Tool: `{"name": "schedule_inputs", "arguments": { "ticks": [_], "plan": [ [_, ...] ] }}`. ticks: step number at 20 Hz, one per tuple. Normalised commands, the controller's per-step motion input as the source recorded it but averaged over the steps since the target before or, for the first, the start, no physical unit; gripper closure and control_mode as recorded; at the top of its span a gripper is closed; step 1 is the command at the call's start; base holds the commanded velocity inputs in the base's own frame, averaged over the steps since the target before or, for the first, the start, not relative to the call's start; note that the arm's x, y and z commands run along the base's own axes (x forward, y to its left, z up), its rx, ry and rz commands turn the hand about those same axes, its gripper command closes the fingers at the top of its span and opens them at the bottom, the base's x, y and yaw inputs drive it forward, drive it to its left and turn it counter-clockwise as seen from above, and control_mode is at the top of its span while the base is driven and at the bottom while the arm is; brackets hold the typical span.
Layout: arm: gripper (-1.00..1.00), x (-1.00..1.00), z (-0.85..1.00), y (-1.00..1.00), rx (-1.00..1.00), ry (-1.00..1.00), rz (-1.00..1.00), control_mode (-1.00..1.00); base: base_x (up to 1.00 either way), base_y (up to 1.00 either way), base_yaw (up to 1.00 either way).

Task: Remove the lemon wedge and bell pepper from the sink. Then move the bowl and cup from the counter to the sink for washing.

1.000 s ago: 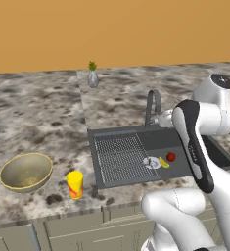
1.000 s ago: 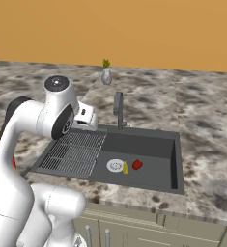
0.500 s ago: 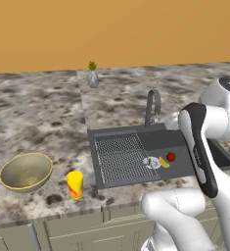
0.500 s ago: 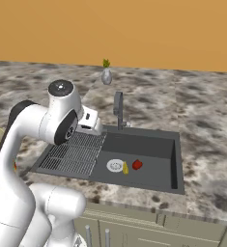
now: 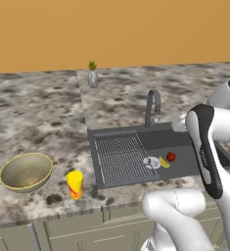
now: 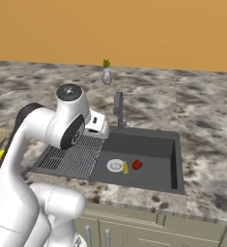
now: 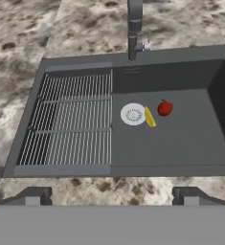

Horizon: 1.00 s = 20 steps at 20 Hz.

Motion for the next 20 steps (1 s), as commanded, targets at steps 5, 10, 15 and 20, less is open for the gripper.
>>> {"name": "schedule_inputs", "arguments": {
  "ticks": [5,10,15,20],
  "plan": [
    [-1.00,-0.01,-0.05,-0.24,0.00,0.00,0.00,-1.00,0.00,0.00,0.00],
    [-1.00,-0.01,-0.08,-0.23,0.00,0.00,0.00,-1.00,0.00,0.00,0.00],
    [-1.00,0.00,-0.13,-0.17,0.00,0.01,0.00,-1.00,0.00,0.00,0.00],
    [-1.00,0.00,-0.14,-0.13,0.00,0.00,0.00,-1.00,0.00,0.00,0.00]
  ]
}}
